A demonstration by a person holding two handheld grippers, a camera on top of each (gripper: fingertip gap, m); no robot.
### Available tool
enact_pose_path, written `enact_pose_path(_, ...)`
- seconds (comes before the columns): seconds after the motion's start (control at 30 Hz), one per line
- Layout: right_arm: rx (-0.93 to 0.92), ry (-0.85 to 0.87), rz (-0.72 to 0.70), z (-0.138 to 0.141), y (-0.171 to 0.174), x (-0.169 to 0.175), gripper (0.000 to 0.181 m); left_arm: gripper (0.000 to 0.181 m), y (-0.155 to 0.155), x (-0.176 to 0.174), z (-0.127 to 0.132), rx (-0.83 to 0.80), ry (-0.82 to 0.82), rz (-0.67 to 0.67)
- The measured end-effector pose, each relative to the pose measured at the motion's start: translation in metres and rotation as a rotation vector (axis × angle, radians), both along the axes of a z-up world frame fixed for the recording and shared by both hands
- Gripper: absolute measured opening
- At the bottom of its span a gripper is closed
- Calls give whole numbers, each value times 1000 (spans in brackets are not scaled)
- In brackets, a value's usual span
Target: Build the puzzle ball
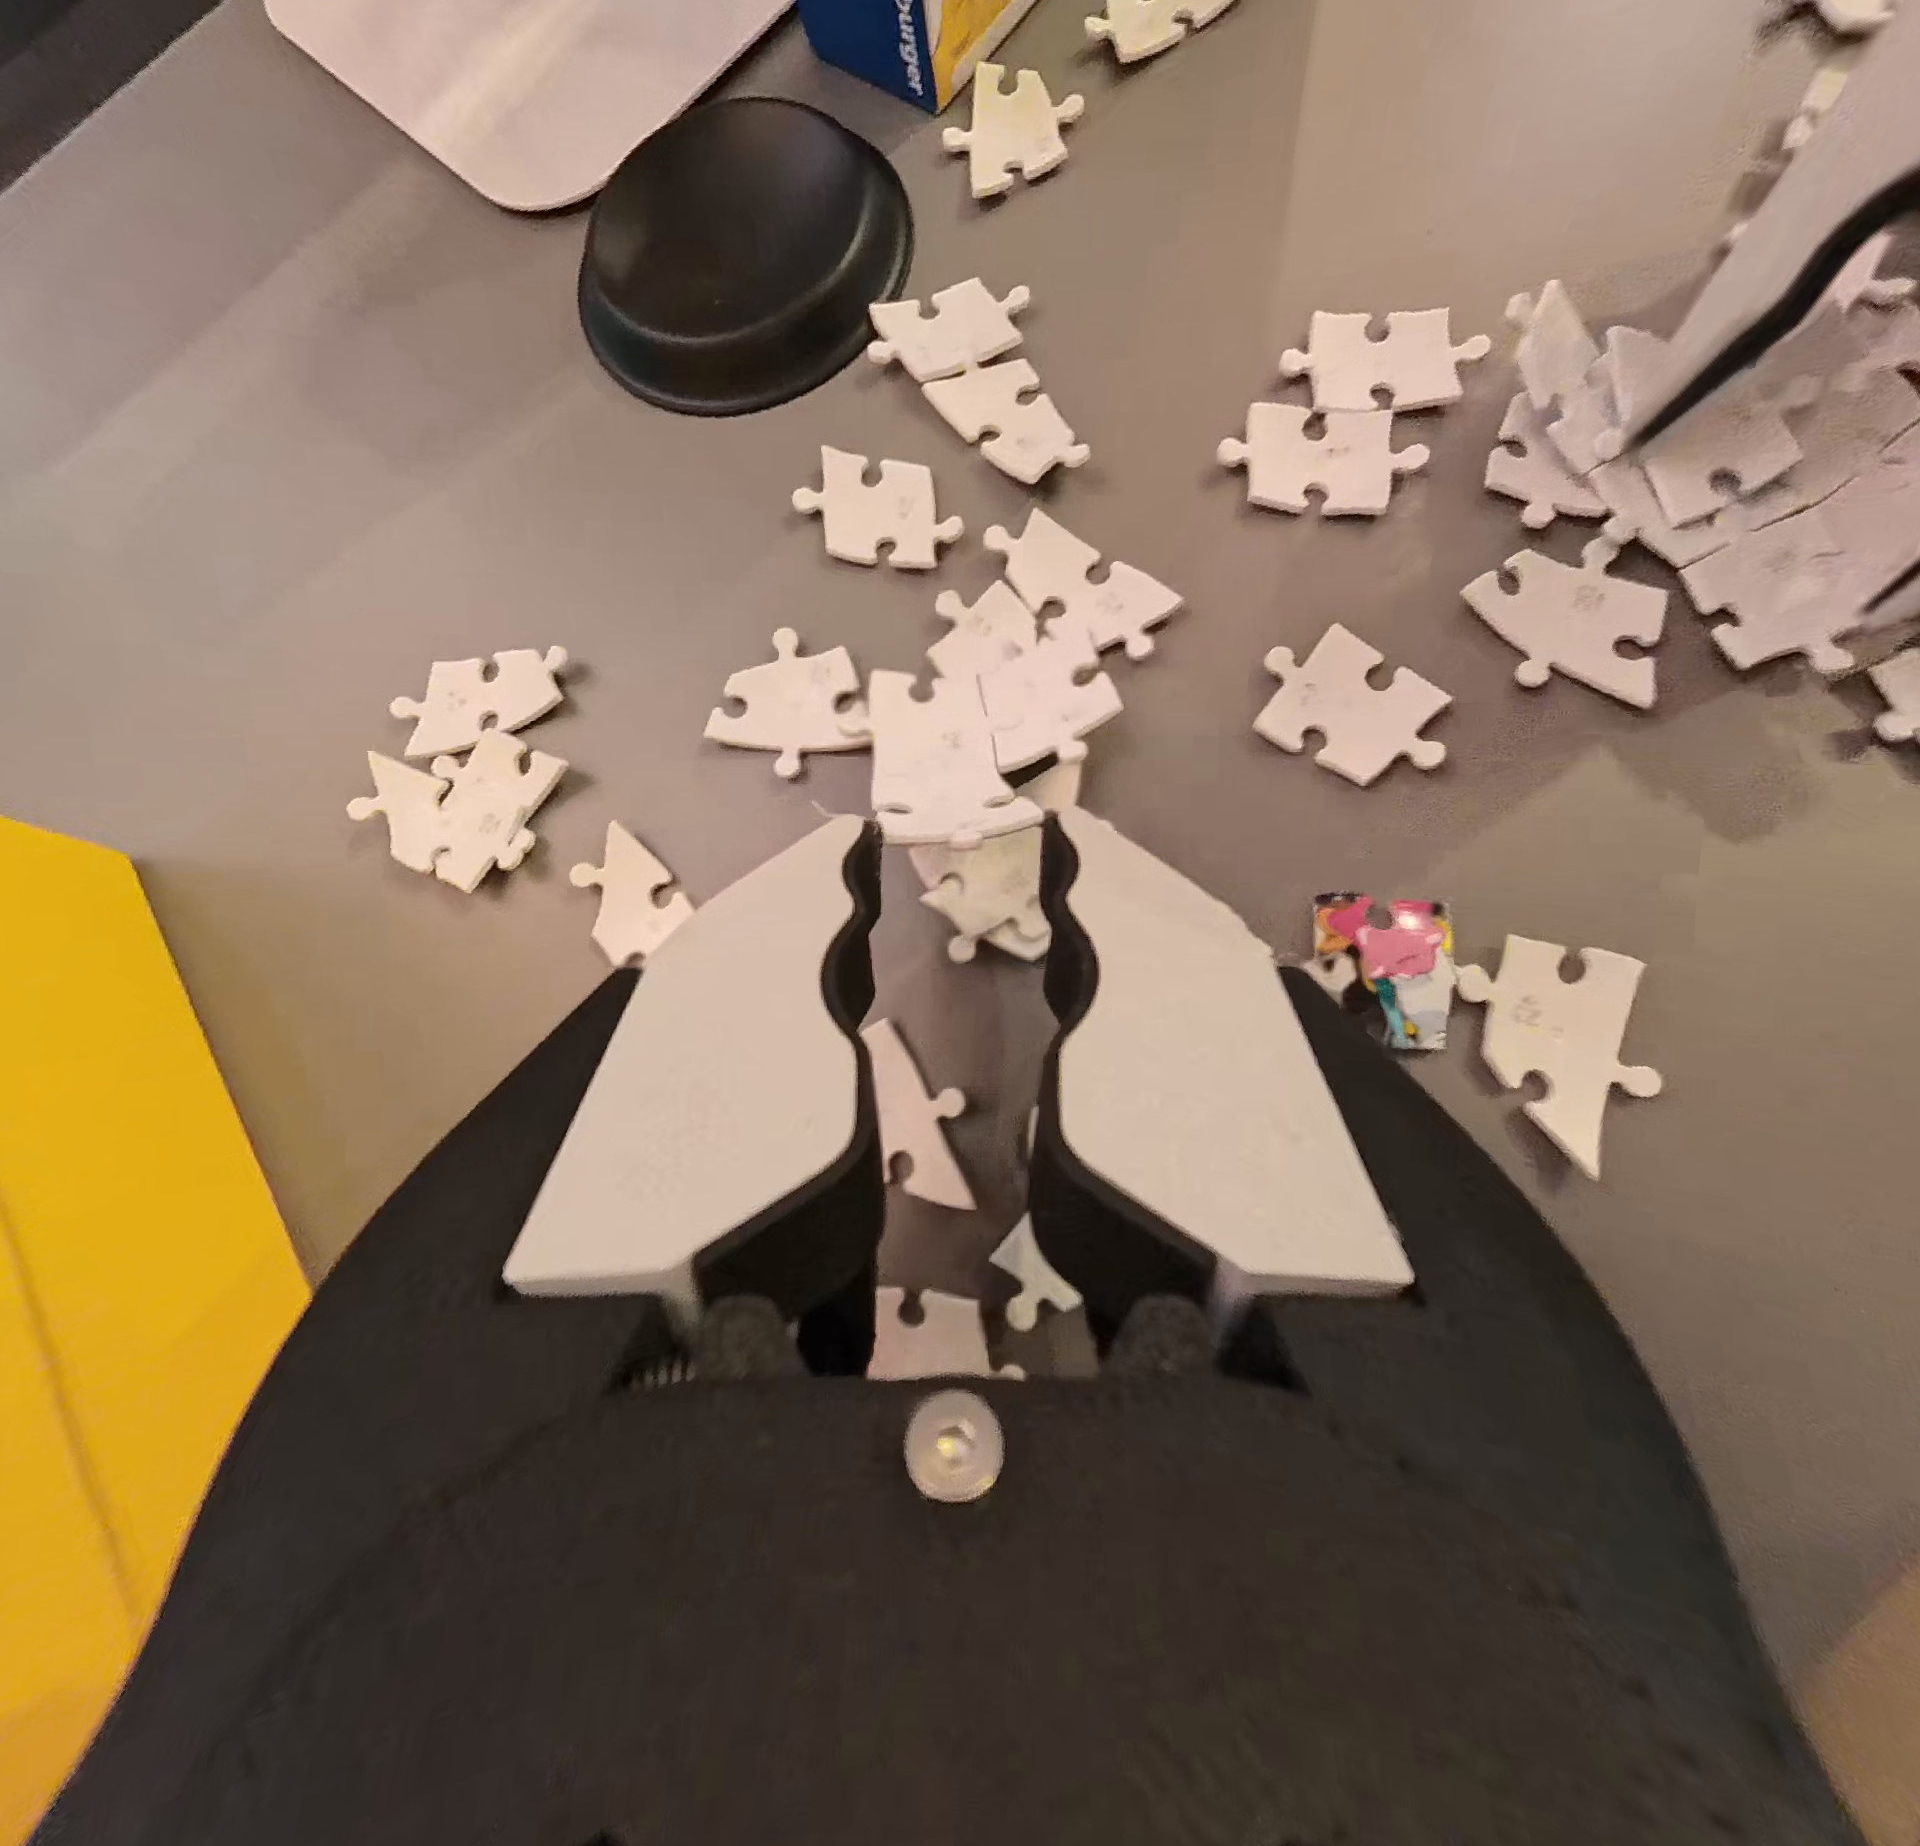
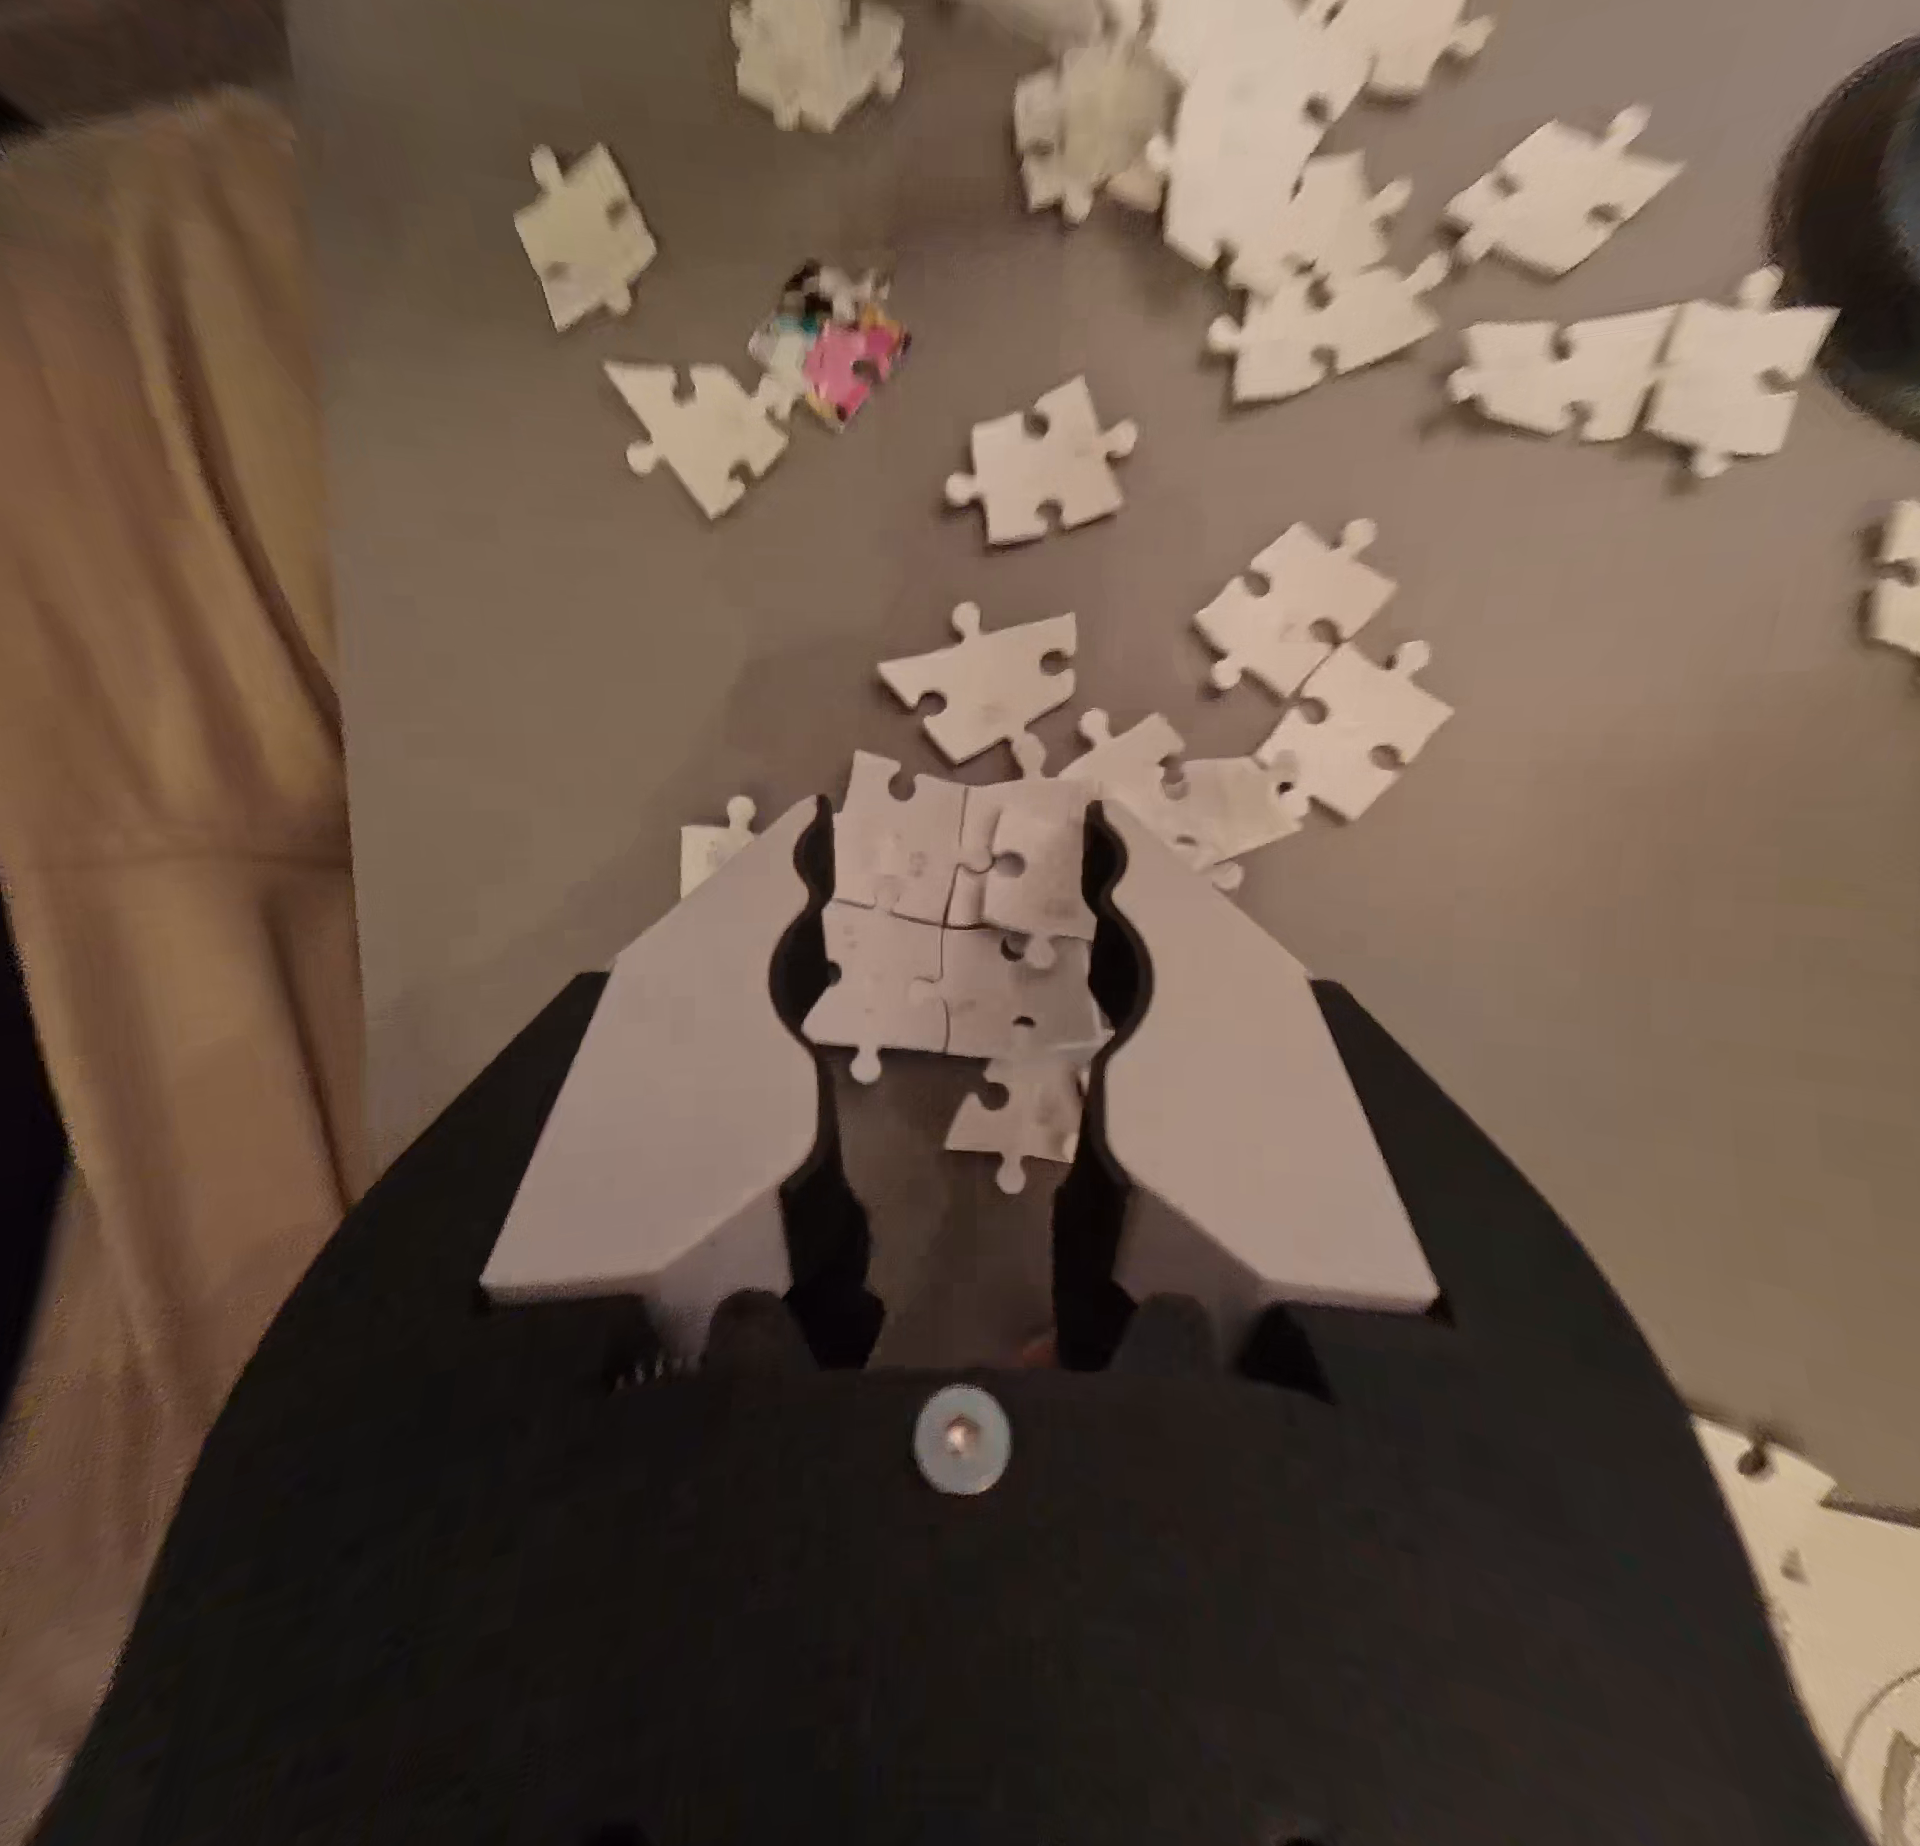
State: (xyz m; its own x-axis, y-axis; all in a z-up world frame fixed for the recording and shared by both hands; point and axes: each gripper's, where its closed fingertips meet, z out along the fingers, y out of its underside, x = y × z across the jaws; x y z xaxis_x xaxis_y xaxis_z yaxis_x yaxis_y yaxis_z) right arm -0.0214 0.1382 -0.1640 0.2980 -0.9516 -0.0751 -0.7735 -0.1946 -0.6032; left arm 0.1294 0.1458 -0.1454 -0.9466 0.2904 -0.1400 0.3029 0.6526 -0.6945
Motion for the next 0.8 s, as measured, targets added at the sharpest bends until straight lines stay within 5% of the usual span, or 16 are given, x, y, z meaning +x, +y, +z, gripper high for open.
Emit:
enact_pose_path(0.5, -32, 22, -204, -2, -74, -33, 36, 29, -1, -24, -1, 17, 88, -33)
enact_pose_path(0.8, -35, -59, -3, 16, 0, 3, 37, 35, 24, -16, 26, 12, 172, -37)
